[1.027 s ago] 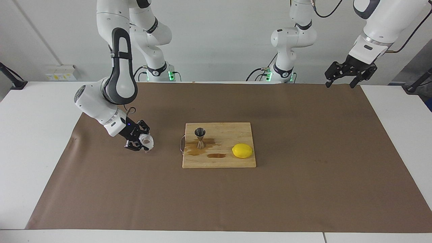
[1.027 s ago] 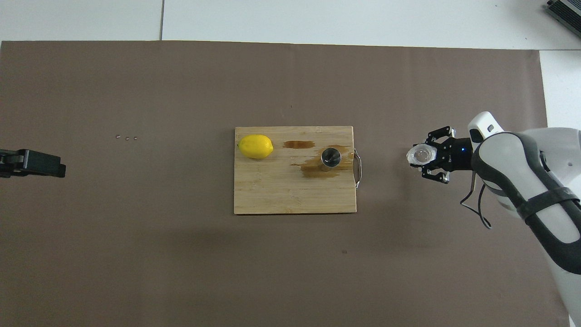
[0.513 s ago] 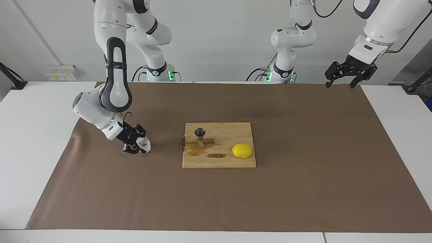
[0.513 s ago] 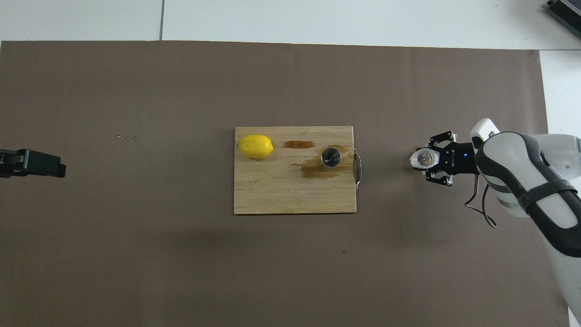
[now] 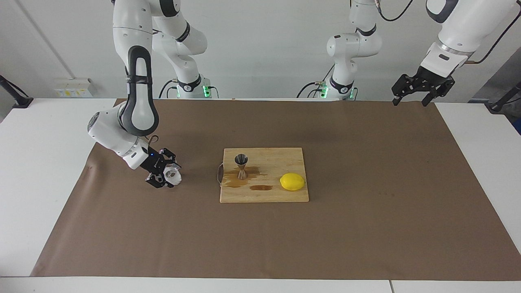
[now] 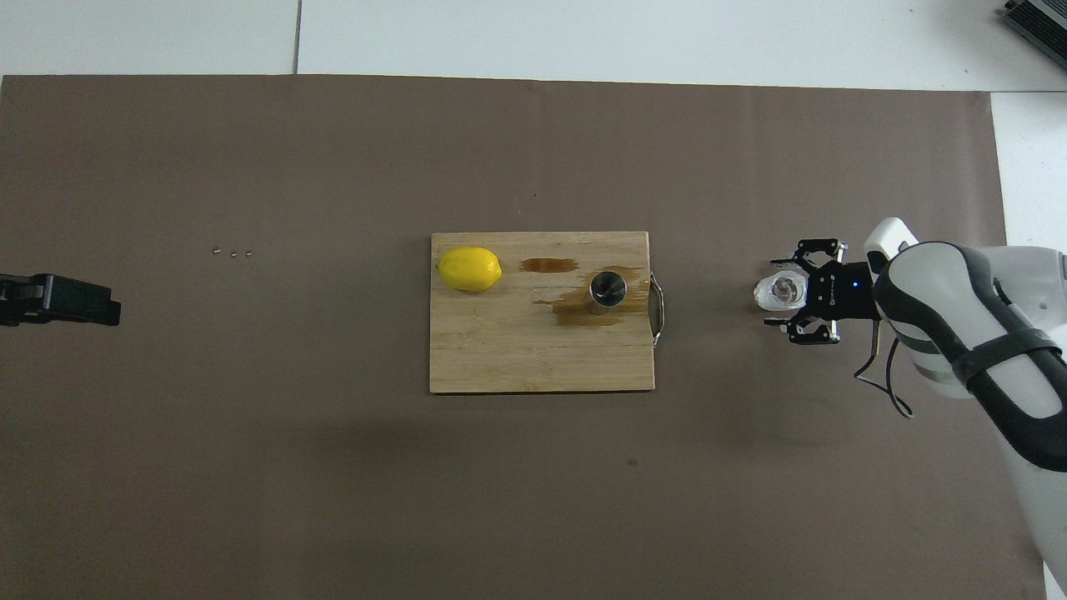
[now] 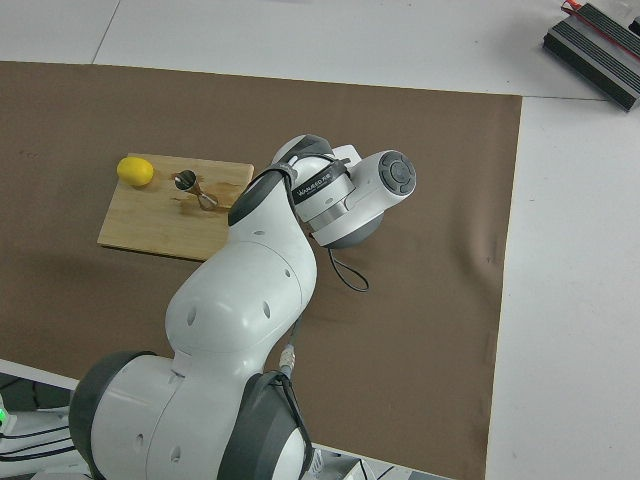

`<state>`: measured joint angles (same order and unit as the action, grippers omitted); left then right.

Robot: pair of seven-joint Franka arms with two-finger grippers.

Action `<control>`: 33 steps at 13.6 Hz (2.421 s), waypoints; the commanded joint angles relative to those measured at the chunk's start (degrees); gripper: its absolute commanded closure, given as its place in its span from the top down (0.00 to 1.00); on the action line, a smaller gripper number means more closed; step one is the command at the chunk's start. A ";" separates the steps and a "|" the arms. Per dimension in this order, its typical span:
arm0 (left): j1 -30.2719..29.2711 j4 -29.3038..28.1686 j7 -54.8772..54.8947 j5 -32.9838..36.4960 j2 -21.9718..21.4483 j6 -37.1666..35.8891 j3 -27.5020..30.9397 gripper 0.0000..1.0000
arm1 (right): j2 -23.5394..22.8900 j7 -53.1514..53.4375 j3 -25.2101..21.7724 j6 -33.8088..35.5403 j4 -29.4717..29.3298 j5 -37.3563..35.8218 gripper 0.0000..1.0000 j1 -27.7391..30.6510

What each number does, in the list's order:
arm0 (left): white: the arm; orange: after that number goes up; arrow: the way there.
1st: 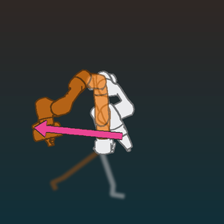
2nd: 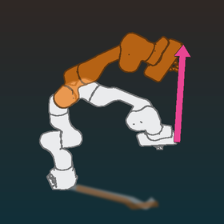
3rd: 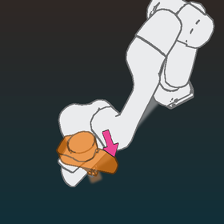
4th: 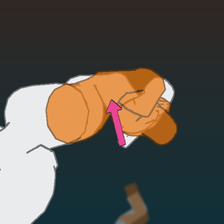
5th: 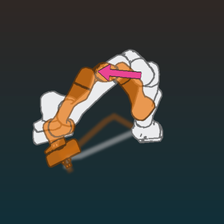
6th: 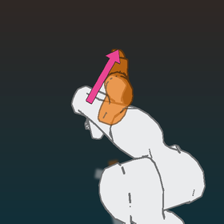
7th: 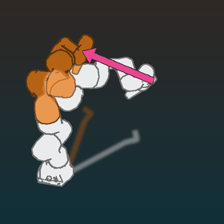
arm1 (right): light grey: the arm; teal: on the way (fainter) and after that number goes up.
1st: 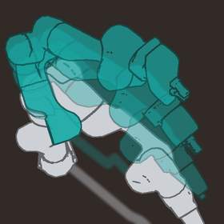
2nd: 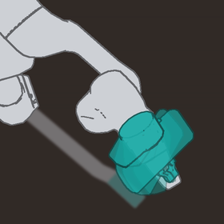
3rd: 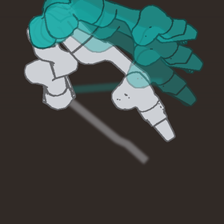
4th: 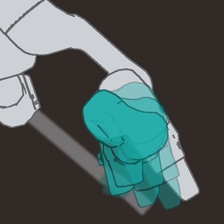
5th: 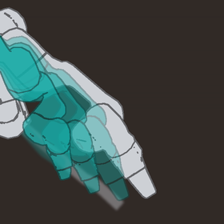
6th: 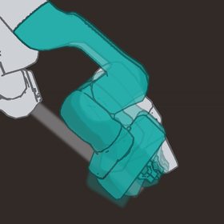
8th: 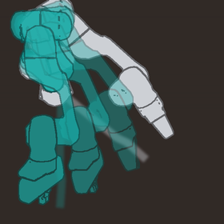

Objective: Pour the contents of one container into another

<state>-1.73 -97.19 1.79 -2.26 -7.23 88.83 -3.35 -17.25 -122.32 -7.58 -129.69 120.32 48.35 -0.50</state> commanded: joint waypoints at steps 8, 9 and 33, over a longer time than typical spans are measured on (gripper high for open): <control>0.59 0.16 0.14 -0.64 -0.15 -0.94 0.71 1.00 | 11.79 22.33 0.02 9.01 -0.26 -13.08 1.00 0.07; 0.59 0.16 0.14 -0.64 -0.24 -0.94 0.71 1.00 | 12.49 28.82 0.10 10.33 -1.04 -15.46 1.00 -0.28; 0.59 0.16 0.14 -0.64 -0.15 -0.94 0.71 1.00 | 20.41 127.85 0.81 42.05 -20.36 -49.65 1.00 -5.82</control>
<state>-1.73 -97.19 1.79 -2.26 -7.23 88.83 -3.35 3.45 3.67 -7.12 -91.87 104.83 1.85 -6.62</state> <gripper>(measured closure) 0.000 0.000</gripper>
